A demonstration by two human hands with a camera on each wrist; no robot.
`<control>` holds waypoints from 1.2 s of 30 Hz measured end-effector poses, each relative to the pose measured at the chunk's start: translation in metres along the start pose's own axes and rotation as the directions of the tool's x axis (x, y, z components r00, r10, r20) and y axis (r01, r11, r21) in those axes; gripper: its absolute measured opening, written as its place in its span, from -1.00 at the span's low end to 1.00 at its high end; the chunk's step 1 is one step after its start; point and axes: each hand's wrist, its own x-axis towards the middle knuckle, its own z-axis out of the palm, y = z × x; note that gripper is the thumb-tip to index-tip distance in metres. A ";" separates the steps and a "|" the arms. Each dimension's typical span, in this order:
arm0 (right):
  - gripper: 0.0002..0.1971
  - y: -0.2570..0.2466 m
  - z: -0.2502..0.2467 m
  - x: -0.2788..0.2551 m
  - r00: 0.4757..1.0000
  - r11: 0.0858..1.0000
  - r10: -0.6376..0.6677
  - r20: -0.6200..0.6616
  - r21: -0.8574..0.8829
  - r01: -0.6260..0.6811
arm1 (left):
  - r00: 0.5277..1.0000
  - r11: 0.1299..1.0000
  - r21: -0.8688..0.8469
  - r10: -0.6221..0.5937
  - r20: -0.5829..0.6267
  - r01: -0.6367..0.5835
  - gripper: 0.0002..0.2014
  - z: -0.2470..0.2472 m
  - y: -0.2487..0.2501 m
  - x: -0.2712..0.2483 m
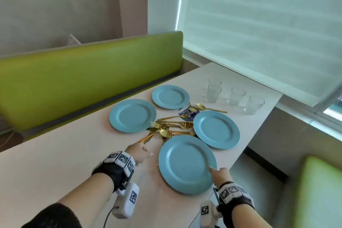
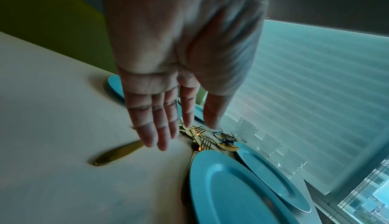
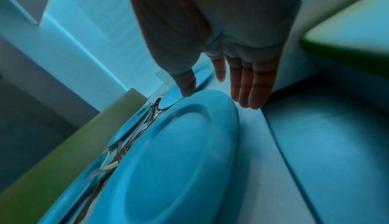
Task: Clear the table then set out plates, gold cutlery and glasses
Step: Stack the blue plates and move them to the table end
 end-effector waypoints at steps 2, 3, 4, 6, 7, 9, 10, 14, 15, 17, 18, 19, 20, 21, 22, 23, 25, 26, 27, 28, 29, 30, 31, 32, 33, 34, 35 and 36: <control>-0.57 -0.002 0.003 -0.002 0.999 0.999 0.033 0.023 0.028 -0.034 | 1.000 0.998 -0.061 -0.010 0.030 0.012 -0.81 0.000 -0.003 0.003; -0.64 -0.001 0.004 -0.002 0.998 0.998 0.044 0.034 0.043 -0.045 | 0.998 0.996 -0.085 -0.010 0.054 0.014 -0.80 0.000 -0.005 0.005; -0.69 0.002 0.005 0.000 0.997 0.995 0.056 0.052 0.074 -0.060 | 0.997 0.994 -0.107 -0.004 0.080 0.012 -0.79 0.001 -0.007 0.007; -0.71 0.013 0.011 0.013 0.996 0.993 0.061 0.062 0.095 -0.067 | 0.993 0.990 -0.138 -0.009 0.117 0.025 -0.79 0.002 -0.010 0.010; -0.69 0.022 0.014 0.026 0.996 0.995 0.060 0.070 0.081 -0.065 | 0.992 0.988 -0.153 -0.011 0.128 0.031 -0.81 0.003 -0.012 0.012; -0.68 0.037 0.017 0.048 0.997 0.994 0.040 0.072 0.102 -0.047 | 0.990 0.986 -0.165 -0.008 0.138 0.031 -0.85 0.004 -0.012 0.013; -0.66 0.034 0.012 0.040 0.996 0.989 0.034 0.078 0.143 -0.045 | 0.990 0.985 -0.167 -0.006 0.144 0.030 -0.84 0.005 -0.012 0.013; -0.74 -0.006 -0.008 -0.033 0.993 0.919 0.021 0.114 0.389 -0.064 | 0.990 0.987 -0.158 0.012 0.142 0.010 -0.83 0.004 -0.005 0.012; -0.77 -0.011 -0.014 -0.041 0.992 0.895 0.014 0.126 0.440 -0.068 | 0.990 0.986 -0.168 0.016 0.143 0.008 -0.83 0.004 -0.003 0.013; -0.78 -0.019 -0.025 -0.048 0.992 0.885 -0.033 0.120 0.465 -0.027 | 0.989 0.980 -0.199 0.021 0.147 0.009 -0.86 0.004 0.002 0.015; -0.79 -0.024 -0.031 -0.050 0.992 0.881 -0.059 0.109 0.474 0.000 | 0.989 0.976 -0.216 0.026 0.144 0.005 -0.86 0.003 0.006 0.015; -0.79 -0.029 -0.038 -0.051 0.992 0.876 -0.075 0.098 0.483 0.019 | 0.990 0.972 -0.235 0.032 0.139 0.002 -0.84 0.004 0.009 0.017; -0.79 -0.034 -0.044 -0.051 0.991 0.875 -0.092 0.093 0.483 0.036 | 0.990 0.965 -0.261 0.035 0.134 0.001 -0.82 0.004 0.014 0.018; -0.78 -0.039 -0.050 -0.051 0.990 0.872 -0.105 0.097 0.487 0.045 | 0.990 0.956 -0.293 0.040 0.136 0.002 -0.80 0.005 0.020 0.019; -0.77 -0.046 -0.057 -0.051 0.986 0.869 -0.121 0.113 0.493 0.050 | 0.990 0.947 -0.320 0.042 0.137 0.004 -0.78 0.005 0.027 0.018; -0.76 -0.053 -0.063 -0.052 0.982 0.864 -0.137 0.132 0.500 0.054 | 0.989 0.939 -0.344 0.038 0.140 0.012 -0.75 0.006 0.033 0.018; -0.76 -0.066 -0.072 -0.047 0.973 0.852 -0.169 0.157 0.519 0.064 | 0.990 0.915 -0.404 0.036 0.139 0.023 -0.71 0.008 0.045 0.021; -0.76 -0.072 -0.076 -0.044 0.968 0.847 -0.180 0.173 0.528 0.063 | 0.990 0.892 -0.450 0.034 0.140 0.033 -0.67 0.009 0.051 0.023; -0.76 -0.078 -0.078 -0.038 0.963 0.843 -0.192 0.189 0.533 0.064 | 0.990 0.856 -0.514 0.027 0.141 0.049 -0.61 0.010 0.057 0.027; -0.76 -0.083 -0.081 -0.032 0.957 0.840 -0.204 0.206 0.540 0.063 | 0.989 0.811 -0.582 0.021 0.145 0.068 -0.56 0.011 0.062 0.031; -0.76 -0.089 -0.083 -0.026 0.949 0.835 -0.219 0.225 0.546 0.063 | 0.989 0.753 -0.653 0.021 0.146 0.080 -0.55 0.012 0.068 0.037; -0.76 -0.095 -0.084 -0.019 0.942 0.832 -0.231 0.243 0.551 0.062 | 0.990 0.692 -0.717 0.022 0.138 0.085 -0.57 0.013 0.073 0.043; -0.75 -0.101 -0.086 -0.011 0.933 0.837 -0.244 0.265 0.544 0.064 | 0.993 0.630 -0.772 0.015 0.115 0.080 -0.60 0.012 0.079 0.047; -0.75 -0.108 -0.089 -0.002 0.924 0.845 -0.257 0.284 0.530 0.072 | 0.996 0.594 -0.801 0.002 0.087 0.069 -0.61 0.011 0.084 0.051; -0.74 -0.114 -0.091 0.007 0.918 0.852 -0.268 0.292 0.518 0.084 | 0.998 0.583 -0.811 -0.005 0.066 0.056 -0.61 0.011 0.090 0.058; -0.74 -0.122 -0.095 0.015 0.916 0.856 -0.275 0.291 0.509 0.096 | 0.999 0.573 -0.819 -0.005 0.043 0.038 -0.59 0.010 0.097 0.066; -0.74 -0.128 -0.098 0.026 0.921 0.868 -0.273 0.279 0.485 0.110 | 1.000 0.555 -0.831 -0.013 0.028 0.030 -0.58 0.010 0.103 0.072; -0.73 -0.133 -0.102 0.038 0.930 0.888 -0.256 0.263 0.443 0.119 | 0.999 0.533 -0.846 -0.025 0.022 0.031 -0.56 0.009 0.111 0.076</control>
